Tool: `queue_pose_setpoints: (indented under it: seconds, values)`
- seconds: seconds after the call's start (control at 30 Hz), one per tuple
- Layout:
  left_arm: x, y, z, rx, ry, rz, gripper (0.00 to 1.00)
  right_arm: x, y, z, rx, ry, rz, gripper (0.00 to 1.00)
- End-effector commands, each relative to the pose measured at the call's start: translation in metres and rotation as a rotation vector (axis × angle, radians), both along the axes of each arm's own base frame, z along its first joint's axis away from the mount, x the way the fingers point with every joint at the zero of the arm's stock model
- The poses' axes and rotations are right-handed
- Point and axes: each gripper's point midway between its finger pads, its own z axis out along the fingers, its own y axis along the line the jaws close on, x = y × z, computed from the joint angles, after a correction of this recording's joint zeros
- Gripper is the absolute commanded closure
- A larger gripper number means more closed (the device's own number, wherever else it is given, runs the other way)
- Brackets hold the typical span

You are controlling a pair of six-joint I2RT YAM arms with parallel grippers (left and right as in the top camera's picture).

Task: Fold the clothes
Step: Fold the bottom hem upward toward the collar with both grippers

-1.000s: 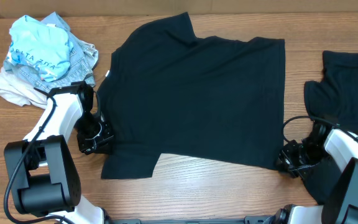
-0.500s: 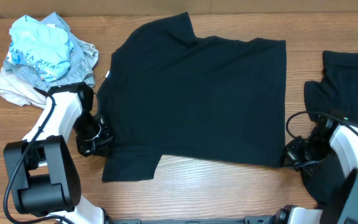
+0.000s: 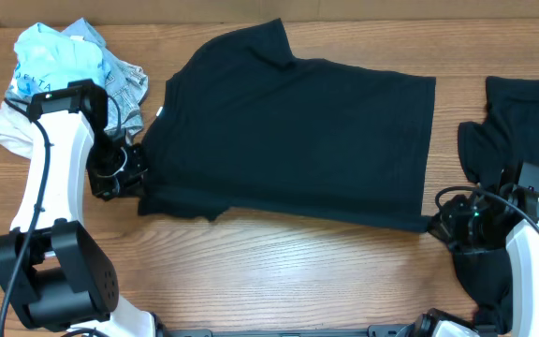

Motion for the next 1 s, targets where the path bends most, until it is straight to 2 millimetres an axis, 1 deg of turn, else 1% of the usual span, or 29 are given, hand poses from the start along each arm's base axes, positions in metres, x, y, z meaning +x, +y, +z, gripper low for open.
queue_pose_setpoints:
  seconds: [0.0,0.13,0.27,0.33,0.47,0.57,0.67,0.8,0.97]
  values:
    - [0.01,-0.012,0.007,0.02,-0.066,-0.092,0.96,0.01,-0.003,0.004,0.003,-0.016,-0.038,0.96]
    - [0.027,-0.022,0.004,0.075,-0.131,-0.16,0.96,0.017,-0.007,-0.004,0.005,-0.01,-0.037,0.96]
    - [0.038,-0.026,0.004,0.124,-0.177,-0.198,0.96,0.035,-0.014,-0.01,-0.012,-0.053,-0.037,0.96]
    - [0.043,-0.024,0.003,0.156,-0.193,-0.21,0.96,0.045,-0.018,-0.013,-0.021,-0.077,-0.037,0.96]
    - [0.047,-0.019,0.004,0.186,-0.206,-0.211,0.96,0.054,-0.022,-0.015,-0.023,-0.088,-0.084,0.96]
    - [0.051,-0.011,0.004,0.233,-0.216,-0.198,0.96,0.059,-0.026,-0.015,-0.033,-0.102,-0.1,0.96]
    - [0.056,-0.012,0.004,0.228,-0.238,-0.191,0.96,0.061,-0.028,-0.015,-0.041,-0.11,-0.11,0.96]
    - [0.056,-0.014,0.004,0.22,-0.237,-0.171,0.96,0.058,-0.027,-0.016,-0.036,-0.097,-0.109,0.96]
    - [0.056,-0.024,0.004,0.163,-0.24,-0.142,0.95,0.059,-0.027,-0.016,-0.037,-0.098,-0.109,0.96]
